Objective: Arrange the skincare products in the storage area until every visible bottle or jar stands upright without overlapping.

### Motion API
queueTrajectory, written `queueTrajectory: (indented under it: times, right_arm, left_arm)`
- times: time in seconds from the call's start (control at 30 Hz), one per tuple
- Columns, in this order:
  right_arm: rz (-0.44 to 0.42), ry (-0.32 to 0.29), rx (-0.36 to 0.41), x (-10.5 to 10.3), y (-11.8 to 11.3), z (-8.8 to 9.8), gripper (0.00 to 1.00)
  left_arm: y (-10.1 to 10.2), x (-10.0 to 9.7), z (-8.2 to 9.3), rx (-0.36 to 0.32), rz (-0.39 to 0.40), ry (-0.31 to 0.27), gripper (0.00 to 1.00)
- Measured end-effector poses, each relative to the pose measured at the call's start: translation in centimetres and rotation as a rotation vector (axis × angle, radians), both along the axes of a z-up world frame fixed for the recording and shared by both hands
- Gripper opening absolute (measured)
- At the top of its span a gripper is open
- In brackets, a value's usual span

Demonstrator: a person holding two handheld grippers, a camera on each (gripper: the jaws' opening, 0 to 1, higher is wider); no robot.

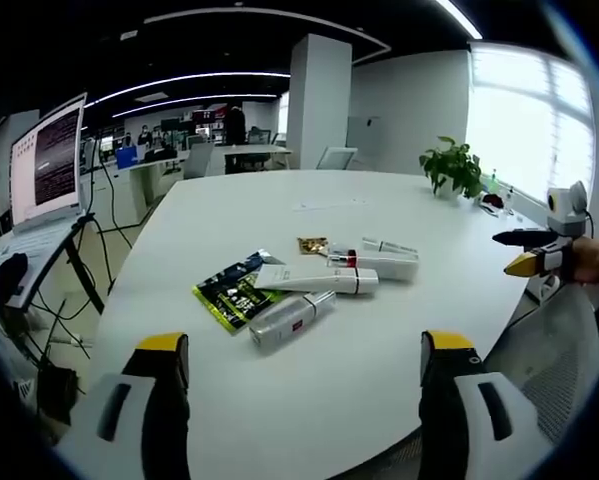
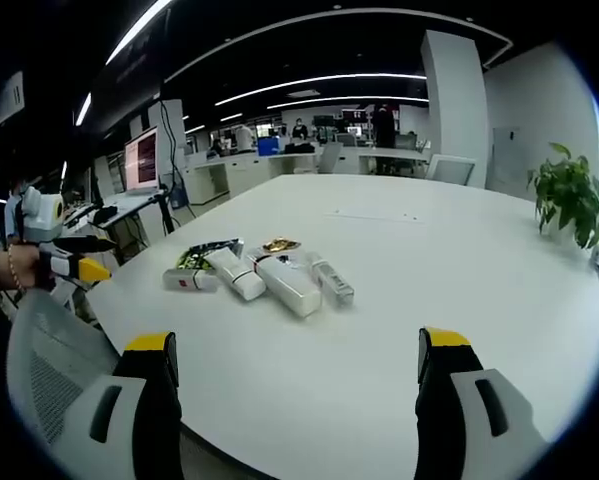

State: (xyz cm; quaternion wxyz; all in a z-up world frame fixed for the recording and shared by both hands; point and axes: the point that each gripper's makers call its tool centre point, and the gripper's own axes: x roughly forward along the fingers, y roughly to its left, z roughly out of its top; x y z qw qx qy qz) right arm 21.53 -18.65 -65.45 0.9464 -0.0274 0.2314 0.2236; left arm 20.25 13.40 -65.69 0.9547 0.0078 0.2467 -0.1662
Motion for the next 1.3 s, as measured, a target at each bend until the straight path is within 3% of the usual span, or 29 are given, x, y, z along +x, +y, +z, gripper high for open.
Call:
queueTrajectory:
  times: [0.27,0.57,0.87,0.93,1.1,1.3]
  right_arm:
    - [-0.01,0.029,0.028,0.3,-0.2,-0.2,0.96]
    - [0.035,0.059,-0.013,0.5,0.0,-0.8,0.94]
    - [0.119,0.054,-0.053,2.9,0.8,0.4,0.92]
    - [0.146,0.085,-0.064,3.2,1.1,0.3,0.91]
    - [0.186,0.095,-0.094,4.5,1.9,0.3,0.82]
    - [0.218,0.106,-0.124,6.1,3.0,0.5,0.79]
  left_arm:
    - [-0.4,-0.1,0.1,-0.001,-0.012,0.007,0.91]
    - [-0.6,-0.1,0.2,-0.012,-0.017,0.01,0.9]
    - [-0.7,-0.1,0.3,-0.02,-0.019,0.001,0.9]
    - [-0.7,-0.1,0.4,-0.02,-0.02,0.001,0.9]
    - [-0.5,0.0,0.4,-0.028,-0.015,-0.002,0.9]
    - [-0.5,0.0,0.3,-0.036,-0.019,0.002,0.89]
